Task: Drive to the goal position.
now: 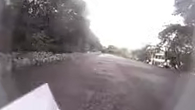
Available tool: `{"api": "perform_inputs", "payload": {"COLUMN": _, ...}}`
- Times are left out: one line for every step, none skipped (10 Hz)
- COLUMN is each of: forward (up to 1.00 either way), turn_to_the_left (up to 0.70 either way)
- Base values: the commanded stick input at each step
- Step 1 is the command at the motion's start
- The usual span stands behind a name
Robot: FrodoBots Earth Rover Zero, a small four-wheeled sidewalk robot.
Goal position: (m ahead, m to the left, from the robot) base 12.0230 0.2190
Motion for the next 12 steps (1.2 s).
{"api": "perform_inputs", "payload": {"forward": 1.0, "turn_to_the_left": 0.0}}
{"api": "perform_inputs", "payload": {"forward": 1.0, "turn_to_the_left": 0.0}}
{"api": "perform_inputs", "payload": {"forward": 1.0, "turn_to_the_left": 0.0}}
{"api": "perform_inputs", "payload": {"forward": 1.0, "turn_to_the_left": -0.18}}
{"api": "perform_inputs", "payload": {"forward": 1.0, "turn_to_the_left": -0.4}}
{"api": "perform_inputs", "payload": {"forward": 1.0, "turn_to_the_left": -0.4}}
{"api": "perform_inputs", "payload": {"forward": 1.0, "turn_to_the_left": -0.39}}
{"api": "perform_inputs", "payload": {"forward": 1.0, "turn_to_the_left": -0.1}}
{"api": "perform_inputs", "payload": {"forward": 1.0, "turn_to_the_left": 0.0}}
{"api": "perform_inputs", "payload": {"forward": 1.0, "turn_to_the_left": 0.0}}
{"api": "perform_inputs", "payload": {"forward": 1.0, "turn_to_the_left": 0.0}}
{"api": "perform_inputs", "payload": {"forward": 1.0, "turn_to_the_left": 0.0}}
